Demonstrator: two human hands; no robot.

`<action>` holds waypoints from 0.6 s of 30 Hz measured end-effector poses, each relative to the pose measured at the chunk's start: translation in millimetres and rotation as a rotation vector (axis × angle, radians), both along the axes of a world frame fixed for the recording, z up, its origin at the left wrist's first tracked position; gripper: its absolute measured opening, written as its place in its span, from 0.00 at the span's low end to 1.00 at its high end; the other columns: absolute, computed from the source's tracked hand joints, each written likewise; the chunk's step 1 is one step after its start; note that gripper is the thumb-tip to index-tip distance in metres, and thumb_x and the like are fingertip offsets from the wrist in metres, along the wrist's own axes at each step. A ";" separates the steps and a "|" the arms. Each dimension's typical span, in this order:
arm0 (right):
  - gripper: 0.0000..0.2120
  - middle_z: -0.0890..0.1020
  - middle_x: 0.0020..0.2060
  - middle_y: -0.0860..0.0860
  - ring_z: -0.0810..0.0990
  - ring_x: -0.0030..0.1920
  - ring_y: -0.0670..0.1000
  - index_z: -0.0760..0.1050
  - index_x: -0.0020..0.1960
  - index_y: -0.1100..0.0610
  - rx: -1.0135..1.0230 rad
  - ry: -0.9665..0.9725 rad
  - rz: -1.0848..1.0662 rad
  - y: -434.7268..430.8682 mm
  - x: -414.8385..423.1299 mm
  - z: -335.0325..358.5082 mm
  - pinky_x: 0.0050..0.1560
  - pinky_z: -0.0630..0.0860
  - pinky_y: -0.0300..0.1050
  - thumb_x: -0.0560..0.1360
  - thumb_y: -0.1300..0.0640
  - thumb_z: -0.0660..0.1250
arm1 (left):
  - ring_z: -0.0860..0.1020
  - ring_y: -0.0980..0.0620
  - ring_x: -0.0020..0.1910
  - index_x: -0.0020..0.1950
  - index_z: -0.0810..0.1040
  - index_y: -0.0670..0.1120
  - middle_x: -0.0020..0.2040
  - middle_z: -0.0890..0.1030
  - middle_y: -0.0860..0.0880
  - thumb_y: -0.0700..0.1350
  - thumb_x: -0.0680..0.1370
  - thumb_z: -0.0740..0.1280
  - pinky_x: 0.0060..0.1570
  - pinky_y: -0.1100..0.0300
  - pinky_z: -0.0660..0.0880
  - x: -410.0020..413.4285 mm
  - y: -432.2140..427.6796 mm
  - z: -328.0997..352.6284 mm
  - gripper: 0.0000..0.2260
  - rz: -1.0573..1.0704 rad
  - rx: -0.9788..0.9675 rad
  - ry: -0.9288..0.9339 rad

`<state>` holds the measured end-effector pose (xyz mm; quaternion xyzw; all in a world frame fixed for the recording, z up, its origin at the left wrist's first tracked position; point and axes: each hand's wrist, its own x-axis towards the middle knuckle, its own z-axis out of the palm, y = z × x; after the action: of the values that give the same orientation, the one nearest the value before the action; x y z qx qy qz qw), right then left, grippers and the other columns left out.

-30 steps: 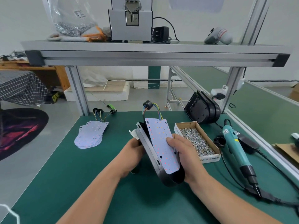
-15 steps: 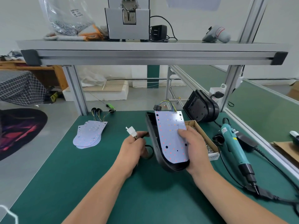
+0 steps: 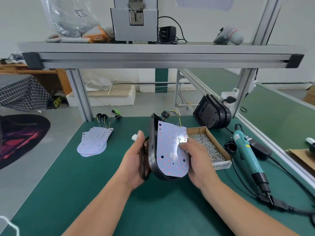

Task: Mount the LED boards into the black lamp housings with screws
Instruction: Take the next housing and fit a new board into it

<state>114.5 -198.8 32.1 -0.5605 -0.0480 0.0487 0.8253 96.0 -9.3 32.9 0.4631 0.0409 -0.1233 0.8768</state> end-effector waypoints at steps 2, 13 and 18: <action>0.06 0.84 0.44 0.57 0.80 0.43 0.57 0.82 0.39 0.54 -0.031 0.023 0.010 -3.2 1.6 0.2 0.42 0.74 0.47 0.69 0.59 0.66 | 0.80 0.43 0.71 0.70 0.83 0.47 0.71 0.81 0.42 0.73 0.79 0.59 0.69 0.46 0.75 -1.6 -0.7 2.2 0.35 -0.028 0.055 -0.055; 0.10 0.83 0.39 0.55 0.82 0.35 0.55 0.78 0.41 0.57 -0.160 0.146 0.071 -24.7 10.6 11.0 0.32 0.76 0.41 0.77 0.63 0.61 | 0.83 0.44 0.66 0.68 0.84 0.46 0.68 0.83 0.43 0.65 0.78 0.66 0.59 0.45 0.83 8.6 13.2 -2.2 0.29 0.117 -0.011 0.037; 0.06 0.74 0.38 0.56 0.70 0.41 0.54 0.74 0.42 0.60 -0.435 0.074 0.094 -20.6 8.0 10.1 0.44 0.63 0.49 0.66 0.61 0.63 | 0.87 0.48 0.55 0.64 0.87 0.49 0.62 0.87 0.47 0.64 0.81 0.65 0.50 0.50 0.85 10.4 14.3 -3.0 0.24 0.198 -0.009 0.043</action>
<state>122.5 -219.4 42.2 -0.7202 -0.0319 0.1168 0.6831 106.4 5.0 29.9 0.4502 0.1049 -0.0460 0.8856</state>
